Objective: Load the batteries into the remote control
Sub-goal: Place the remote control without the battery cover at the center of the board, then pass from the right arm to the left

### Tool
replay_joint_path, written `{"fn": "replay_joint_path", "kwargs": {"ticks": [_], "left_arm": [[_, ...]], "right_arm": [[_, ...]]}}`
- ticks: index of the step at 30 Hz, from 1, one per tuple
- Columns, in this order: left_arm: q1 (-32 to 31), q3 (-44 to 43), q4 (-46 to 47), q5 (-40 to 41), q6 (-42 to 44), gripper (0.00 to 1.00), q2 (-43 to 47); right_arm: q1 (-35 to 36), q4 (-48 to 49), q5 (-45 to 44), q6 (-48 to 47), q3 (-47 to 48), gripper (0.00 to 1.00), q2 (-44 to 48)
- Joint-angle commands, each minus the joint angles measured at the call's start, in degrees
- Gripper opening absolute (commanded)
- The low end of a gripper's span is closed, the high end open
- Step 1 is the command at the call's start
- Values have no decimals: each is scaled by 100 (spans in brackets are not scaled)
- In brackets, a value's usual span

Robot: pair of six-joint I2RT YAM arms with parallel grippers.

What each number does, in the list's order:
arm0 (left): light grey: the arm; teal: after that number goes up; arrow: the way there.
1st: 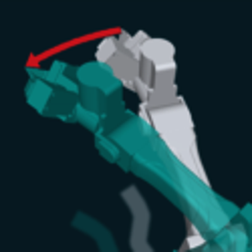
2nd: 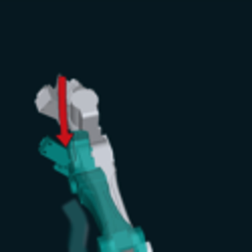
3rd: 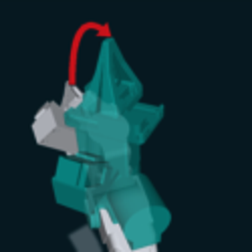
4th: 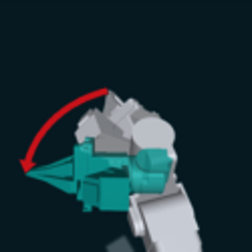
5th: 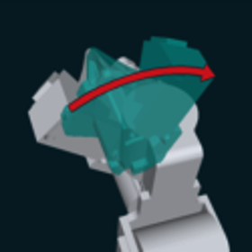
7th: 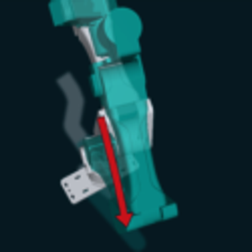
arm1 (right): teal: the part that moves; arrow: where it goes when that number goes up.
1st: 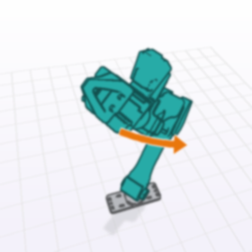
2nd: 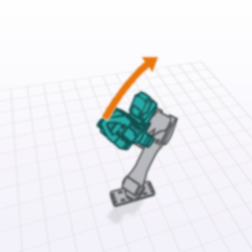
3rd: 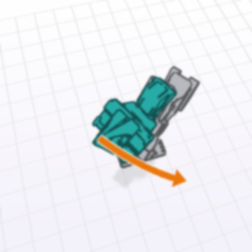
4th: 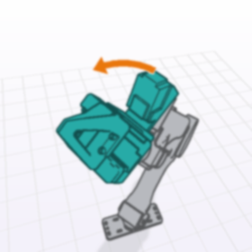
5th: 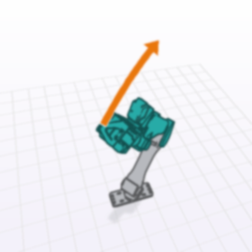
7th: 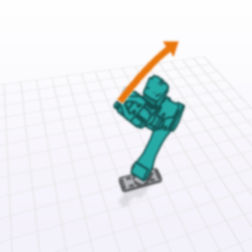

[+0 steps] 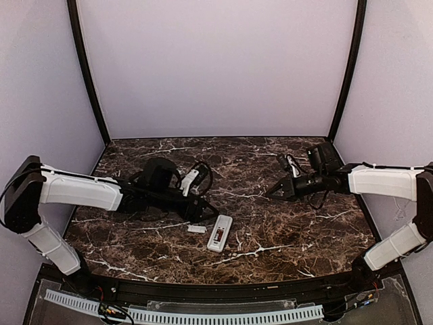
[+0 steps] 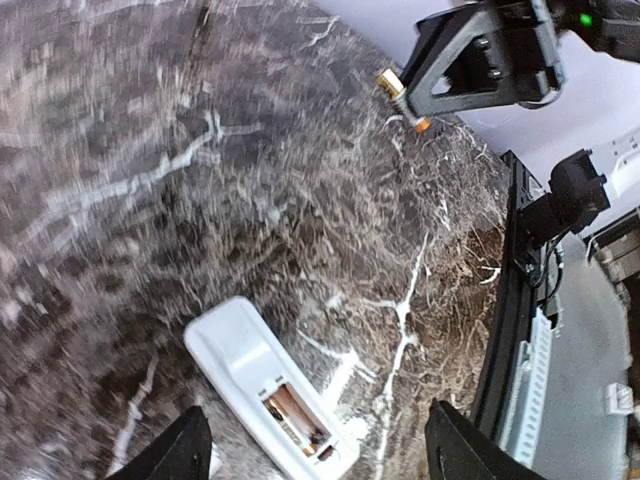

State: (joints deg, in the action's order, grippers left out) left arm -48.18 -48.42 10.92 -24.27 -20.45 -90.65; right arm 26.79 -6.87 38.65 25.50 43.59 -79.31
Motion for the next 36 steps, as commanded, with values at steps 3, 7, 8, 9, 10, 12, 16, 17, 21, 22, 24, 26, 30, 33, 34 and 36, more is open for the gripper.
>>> {"fn": "replay_joint_path", "kwargs": {"ticks": [3,7,8,9,10,12,16,17,21,22,24,26,30,33,34,36], "left_arm": [[-531,591,510,1287,3330,71,1156],[-1138,975,802,1865,5262,62,1534],[-1292,867,566,1944,5697,59,1511],[-1370,807,462,2164,5910,55,1487],[-1545,713,336,2260,6294,52,1453],[-1787,659,279,2617,6795,46,1409],[-2116,492,103,2823,7415,38,1200],[-2151,437,82,2849,7564,37,1155],[-2277,326,81,2820,7715,36,966],[-2284,308,89,2789,7714,36,928],[-2310,261,114,2769,7720,36,870],[-2315,233,155,2765,7721,36,820],[-2318,160,119,2817,7765,35,699],[-2318,104,57,2801,7775,35,584],[-2318,74,50,2790,7755,34,571],[-2318,19,-5,2740,7739,32,538]], "right_arm": [[121,149,1956,-351,421,0,-423],[328,146,2454,-251,527,0,-653],[385,120,2524,-235,554,0,-696],[451,65,2569,-237,607,0,-752],[526,-20,2612,-257,653,0,-816],[673,-233,2636,-312,766,0,-947],[952,-465,2721,-318,919,0,-1184],[1054,-498,2745,-322,953,0,-1237],[1360,-617,2771,-334,1113,0,-1447],[1422,-643,2763,-330,1150,0,-1506],[1548,-655,2767,-315,1199,0,-1589],[1663,-665,2763,-299,1245,0,-1660],[1846,-688,2787,-296,1328,0,-1765],[1936,-758,2783,-336,1404,0,-1821],[1955,-770,2784,-335,1418,0,-1838],[1991,-776,2788,-335,1446,0,-1861]]}}
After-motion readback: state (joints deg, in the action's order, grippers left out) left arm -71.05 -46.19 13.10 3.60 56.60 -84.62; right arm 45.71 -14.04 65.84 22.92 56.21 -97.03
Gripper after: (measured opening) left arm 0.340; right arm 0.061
